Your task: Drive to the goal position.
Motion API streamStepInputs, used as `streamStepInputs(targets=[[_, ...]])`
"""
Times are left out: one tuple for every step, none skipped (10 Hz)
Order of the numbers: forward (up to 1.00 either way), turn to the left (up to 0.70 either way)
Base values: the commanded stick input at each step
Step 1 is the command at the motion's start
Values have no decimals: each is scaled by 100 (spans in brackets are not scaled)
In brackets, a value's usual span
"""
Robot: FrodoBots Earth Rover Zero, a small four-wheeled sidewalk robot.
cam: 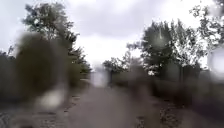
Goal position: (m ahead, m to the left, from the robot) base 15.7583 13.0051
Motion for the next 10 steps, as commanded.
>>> streamStepInputs(targets=[[70, 0], [70, 11], [70, 13], [70, 14], [70, 14], [70, 14], [70, 14], [70, 0], [70, 0], [70, 0]])
